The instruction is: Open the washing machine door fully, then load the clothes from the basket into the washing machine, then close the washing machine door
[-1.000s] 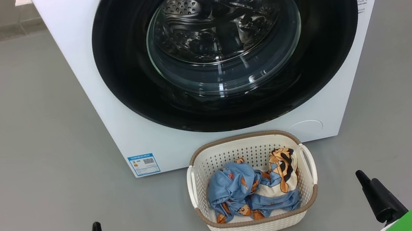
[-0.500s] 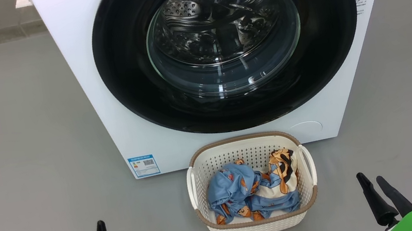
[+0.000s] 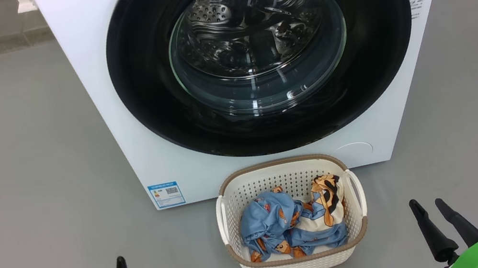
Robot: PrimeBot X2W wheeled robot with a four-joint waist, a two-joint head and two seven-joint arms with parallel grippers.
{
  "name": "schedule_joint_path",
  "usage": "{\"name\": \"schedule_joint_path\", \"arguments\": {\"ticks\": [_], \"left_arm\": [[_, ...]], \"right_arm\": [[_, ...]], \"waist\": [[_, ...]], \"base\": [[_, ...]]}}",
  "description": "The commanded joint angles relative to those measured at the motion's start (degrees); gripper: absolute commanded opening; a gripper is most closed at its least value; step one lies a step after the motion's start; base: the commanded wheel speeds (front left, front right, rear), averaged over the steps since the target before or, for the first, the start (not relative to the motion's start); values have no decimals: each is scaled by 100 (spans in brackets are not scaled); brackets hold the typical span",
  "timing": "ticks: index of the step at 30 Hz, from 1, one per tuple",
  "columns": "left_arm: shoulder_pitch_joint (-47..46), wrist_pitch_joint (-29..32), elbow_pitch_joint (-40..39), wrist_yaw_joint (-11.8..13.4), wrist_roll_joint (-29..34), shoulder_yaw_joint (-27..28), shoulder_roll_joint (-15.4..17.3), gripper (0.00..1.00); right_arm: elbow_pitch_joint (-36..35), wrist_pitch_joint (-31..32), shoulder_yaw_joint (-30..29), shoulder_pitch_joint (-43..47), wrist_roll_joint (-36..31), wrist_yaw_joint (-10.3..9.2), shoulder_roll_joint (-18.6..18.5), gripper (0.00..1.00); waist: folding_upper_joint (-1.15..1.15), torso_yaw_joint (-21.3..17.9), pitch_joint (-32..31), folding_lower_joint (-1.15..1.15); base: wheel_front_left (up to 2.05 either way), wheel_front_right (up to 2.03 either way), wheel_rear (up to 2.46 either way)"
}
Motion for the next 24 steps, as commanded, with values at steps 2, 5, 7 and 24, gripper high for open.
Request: {"name": "schedule_joint_path", "arguments": {"ticks": [2,5,7,24], "left_arm": [[-76,-93,-156,16,250,128,115,100],[-69,-144,-162,22,446,127,120,100],[-60,-177,-165,27,569,127,122,100],[-59,-389,-16,36,1233,237,140,100]], "right_arm": [[-100,-126,138,-191,-215,8,-149,100],[-97,-176,145,-185,-376,8,-182,100],[-93,-209,139,-180,-491,8,-203,100],[-221,-419,-236,-144,-1519,9,-302,100]], "waist": [[0,-4,-2,0],[0,-13,-7,0],[0,-22,-10,0],[0,-113,-8,0]], "base": [[0,0,0],[0,0,0],[0,0,0],[0,0,0]]}}
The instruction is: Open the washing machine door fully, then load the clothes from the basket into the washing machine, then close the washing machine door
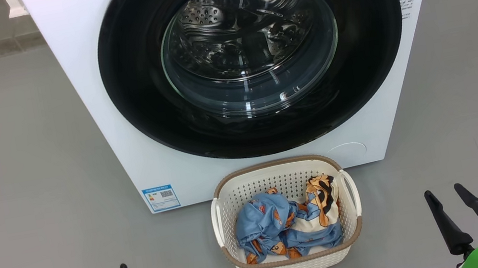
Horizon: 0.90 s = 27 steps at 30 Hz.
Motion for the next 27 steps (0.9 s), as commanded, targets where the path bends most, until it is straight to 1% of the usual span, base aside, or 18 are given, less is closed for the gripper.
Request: {"name": "schedule_joint_path", "arguments": {"ticks": [1,9,18,27], "left_arm": [[-162,-78,-88,27,34,209,94,100],[-177,-78,19,14,33,295,94,100],[-168,-78,61,13,16,345,94,100],[-172,-78,26,120,229,320,94,100]], "right_arm": [[-155,-72,57,-145,-57,9,-111,100],[-231,-72,-128,-118,-187,9,-113,100],[-298,-72,-206,-84,-263,9,-99,100],[-317,-72,-208,-78,-280,9,-101,100]], "waist": [[0,-1,2,0],[0,-10,19,0],[0,-23,29,0],[0,-33,37,0]], "base": [[0,0,0],[0,0,0],[0,0,0],[9,11,-20]]}}
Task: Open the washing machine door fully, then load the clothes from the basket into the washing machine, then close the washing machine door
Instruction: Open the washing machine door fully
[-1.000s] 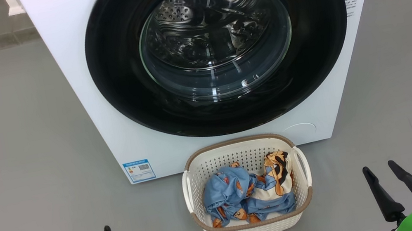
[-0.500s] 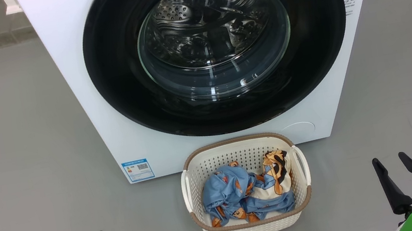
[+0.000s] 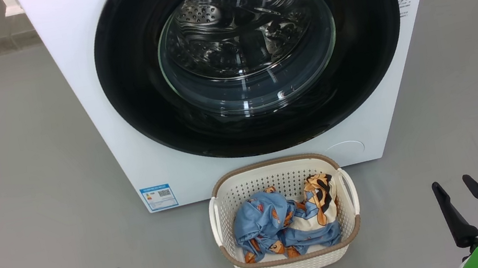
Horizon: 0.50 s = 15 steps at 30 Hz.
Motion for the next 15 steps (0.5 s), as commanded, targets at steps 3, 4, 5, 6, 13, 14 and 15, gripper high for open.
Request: {"name": "schedule_joint_path", "arguments": {"ticks": [3,4,5,6,13,14,15], "left_arm": [[-169,-78,-145,53,91,171,93,100],[-170,-78,-149,55,92,171,93,100],[-171,-78,-153,57,87,173,93,100],[-172,-78,-156,59,84,174,93,100],[-178,-78,-184,56,97,184,93,100],[-180,-78,-190,54,98,183,93,100],[-182,-78,-196,52,97,183,93,100]], "right_arm": [[-163,-70,86,-77,-67,9,-100,100],[-165,-70,88,-75,-68,9,-96,100],[-168,-70,90,-72,-69,9,-93,100],[-171,-70,91,-69,-71,9,-91,100],[-181,-70,107,-60,-71,9,-84,100],[-182,-70,109,-60,-71,9,-83,100],[-183,-70,111,-60,-69,9,-81,100]], "waist": [[0,-2,6,0],[0,-2,7,0],[0,-2,8,0],[0,-2,10,0],[0,2,18,0],[0,3,21,0],[0,6,23,0]], "base": [[49,49,-98],[65,65,-130],[73,73,-146],[81,81,-162],[110,110,-220],[123,123,-246],[123,123,-246]]}}
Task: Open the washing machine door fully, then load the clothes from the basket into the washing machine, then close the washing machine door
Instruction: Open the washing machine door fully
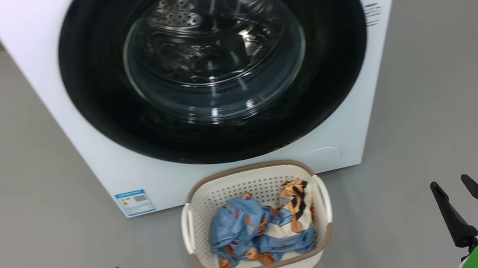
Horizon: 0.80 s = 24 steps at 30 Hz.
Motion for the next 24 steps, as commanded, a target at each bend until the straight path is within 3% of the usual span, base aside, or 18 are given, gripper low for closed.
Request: {"name": "schedule_joint_path", "arguments": {"ticks": [1,16,24], "left_arm": [[-185,-77,-169,34,63,176,69,100],[-186,-77,-264,33,-139,171,69,100],[-184,-77,-361,5,-174,168,69,100]], "right_arm": [[-150,-70,105,-63,-66,9,-101,100],[-156,-70,125,-54,-23,9,-94,100],[-161,-70,111,-55,-17,9,-89,100]], "waist": [[0,5,3,0],[0,-9,7,0],[0,0,27,0]], "base": [[123,123,-246],[123,123,-245],[80,80,-160]]}}
